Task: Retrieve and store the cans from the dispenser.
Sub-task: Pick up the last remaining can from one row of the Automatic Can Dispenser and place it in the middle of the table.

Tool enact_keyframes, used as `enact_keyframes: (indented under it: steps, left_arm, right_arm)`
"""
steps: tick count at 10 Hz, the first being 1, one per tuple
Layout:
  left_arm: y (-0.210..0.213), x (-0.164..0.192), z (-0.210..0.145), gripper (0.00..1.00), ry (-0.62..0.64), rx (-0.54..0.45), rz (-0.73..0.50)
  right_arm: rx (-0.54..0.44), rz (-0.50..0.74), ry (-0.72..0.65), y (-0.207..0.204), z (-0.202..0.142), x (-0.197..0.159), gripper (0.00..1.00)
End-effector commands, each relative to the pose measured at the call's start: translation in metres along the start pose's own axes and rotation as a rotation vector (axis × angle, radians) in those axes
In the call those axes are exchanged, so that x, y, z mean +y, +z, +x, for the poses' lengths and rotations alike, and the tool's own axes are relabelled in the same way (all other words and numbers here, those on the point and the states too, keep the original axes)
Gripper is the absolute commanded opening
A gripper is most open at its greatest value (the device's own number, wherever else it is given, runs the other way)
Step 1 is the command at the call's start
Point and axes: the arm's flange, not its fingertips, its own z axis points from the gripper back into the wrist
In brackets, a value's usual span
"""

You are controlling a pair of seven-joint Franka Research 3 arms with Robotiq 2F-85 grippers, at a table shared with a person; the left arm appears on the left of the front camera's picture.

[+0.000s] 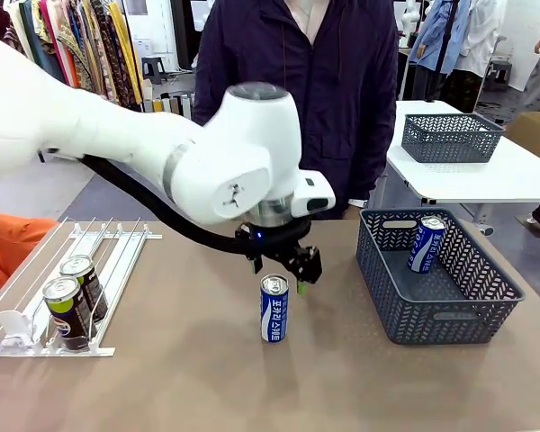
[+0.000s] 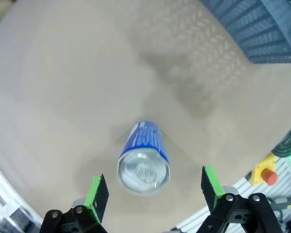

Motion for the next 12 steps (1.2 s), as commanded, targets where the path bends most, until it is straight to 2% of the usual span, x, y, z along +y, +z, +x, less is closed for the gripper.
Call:
enact_keyframes:
  steps: [1, 3, 4, 5, 6, 7, 8, 9, 10, 12]
  left_arm:
    - [0.061, 0.031, -0.047, 1.00, -0.005, -0.014, -0.024]
    - [0.118, 0.078, -0.090, 1.00, 0.001, 0.014, -0.092]
    - [0.148, 0.125, -0.117, 1.00, 0.029, 0.004, -0.190]
    - [0.172, 0.172, -0.147, 1.00, 0.073, -0.057, -0.308]
    - [0.191, 0.220, -0.183, 1.00, 0.203, -0.141, -0.340]
    - [0.203, 0.278, -0.228, 1.00, 0.304, -0.213, -0.457]
    - [0.207, 0.323, -0.269, 1.00, 0.341, -0.269, -0.602]
    - [0.201, 0.367, -0.309, 1.00, 0.435, -0.315, -0.688]
    - [0.186, 0.399, -0.350, 1.00, 0.448, -0.394, -0.853]
    - [0.139, 0.438, -0.418, 1.00, 0.639, -0.597, -1.051]
  right_arm:
    - [-0.022, 0.023, 0.007, -0.002, 0.004, 0.003, 1.00]
    - [-0.022, 0.023, 0.007, -0.002, 0.004, 0.003, 1.00]
    - [-0.022, 0.023, 0.007, -0.002, 0.004, 0.003, 1.00]
    - [-0.022, 0.023, 0.007, -0.002, 0.004, 0.003, 1.00]
    - [-0.022, 0.023, 0.007, -0.002, 0.004, 0.003, 1.00]
    - [-0.022, 0.023, 0.007, -0.002, 0.004, 0.003, 1.00]
    - [-0.022, 0.023, 0.007, -0.002, 0.004, 0.003, 1.00]
    - [-0.022, 0.023, 0.007, -0.002, 0.004, 0.003, 1.00]
    - [-0.022, 0.023, 0.007, -0.002, 0.004, 0.003, 1.00]
    - [-0.022, 0.023, 0.007, -0.002, 0.004, 0.003, 1.00]
